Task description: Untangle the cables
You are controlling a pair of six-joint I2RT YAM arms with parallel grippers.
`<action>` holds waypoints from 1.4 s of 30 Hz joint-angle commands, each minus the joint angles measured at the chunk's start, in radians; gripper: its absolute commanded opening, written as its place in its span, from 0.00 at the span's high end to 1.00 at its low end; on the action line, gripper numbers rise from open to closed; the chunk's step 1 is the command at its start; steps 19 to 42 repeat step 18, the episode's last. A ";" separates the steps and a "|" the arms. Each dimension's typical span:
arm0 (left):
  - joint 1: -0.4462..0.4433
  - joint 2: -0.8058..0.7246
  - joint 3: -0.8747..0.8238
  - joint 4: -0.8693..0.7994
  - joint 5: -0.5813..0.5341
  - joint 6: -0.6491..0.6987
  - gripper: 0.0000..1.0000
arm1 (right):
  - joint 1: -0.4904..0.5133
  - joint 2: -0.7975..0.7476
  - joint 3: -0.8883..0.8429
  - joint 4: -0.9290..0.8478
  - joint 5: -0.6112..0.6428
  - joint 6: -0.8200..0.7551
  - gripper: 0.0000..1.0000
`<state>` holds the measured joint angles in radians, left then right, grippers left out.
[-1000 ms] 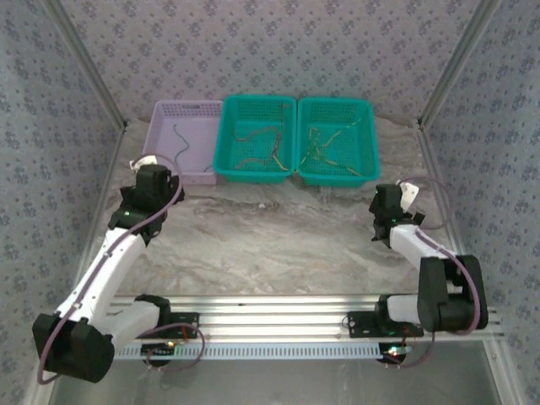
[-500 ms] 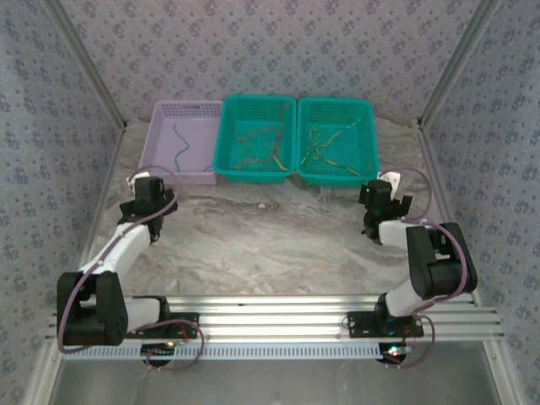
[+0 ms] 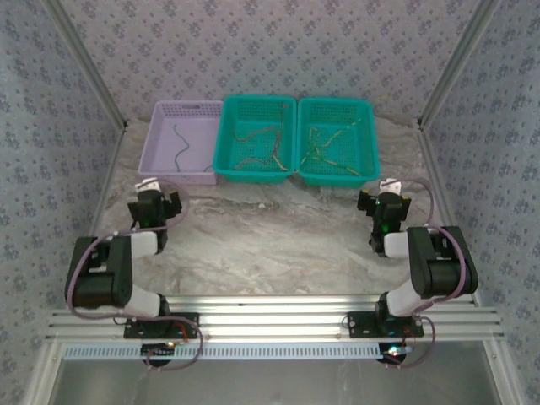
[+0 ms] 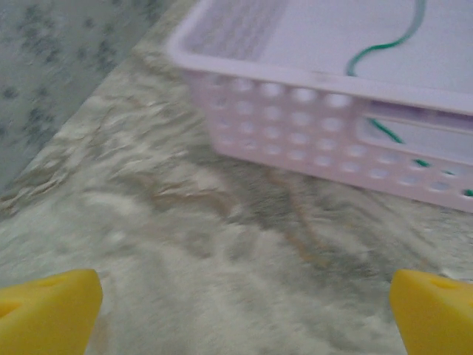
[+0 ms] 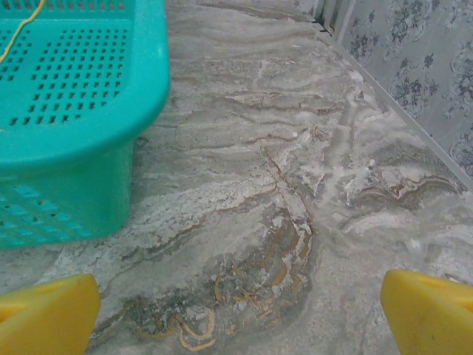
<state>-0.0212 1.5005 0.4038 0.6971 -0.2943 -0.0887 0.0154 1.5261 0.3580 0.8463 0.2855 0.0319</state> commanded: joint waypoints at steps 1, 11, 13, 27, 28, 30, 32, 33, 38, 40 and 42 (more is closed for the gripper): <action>-0.026 0.029 -0.003 0.138 -0.006 0.035 0.00 | -0.003 -0.001 0.002 0.033 -0.015 -0.018 0.00; -0.007 0.036 -0.017 0.175 0.016 0.030 0.00 | -0.003 0.000 0.003 0.033 -0.014 -0.020 0.00; -0.007 0.035 -0.016 0.172 0.018 0.030 0.00 | -0.003 0.000 0.004 0.032 -0.016 -0.020 0.00; -0.007 0.035 -0.016 0.171 0.017 0.029 0.00 | -0.004 -0.001 0.001 0.037 -0.017 -0.021 0.00; -0.007 0.035 -0.016 0.171 0.017 0.029 0.00 | -0.004 -0.001 0.001 0.037 -0.017 -0.021 0.00; -0.007 0.035 -0.016 0.171 0.017 0.029 0.00 | -0.004 -0.001 0.001 0.037 -0.017 -0.021 0.00; -0.007 0.035 -0.016 0.171 0.017 0.029 0.00 | -0.004 -0.001 0.001 0.037 -0.017 -0.021 0.00; -0.007 0.035 -0.016 0.171 0.017 0.029 0.00 | -0.004 -0.001 0.001 0.037 -0.017 -0.021 0.00; -0.007 0.035 -0.016 0.171 0.017 0.029 0.00 | -0.004 -0.001 0.001 0.037 -0.017 -0.021 0.00; -0.007 0.035 -0.016 0.171 0.017 0.029 0.00 | -0.004 -0.001 0.001 0.037 -0.017 -0.021 0.00; -0.007 0.035 -0.016 0.171 0.017 0.029 0.00 | -0.004 -0.001 0.001 0.037 -0.017 -0.021 0.00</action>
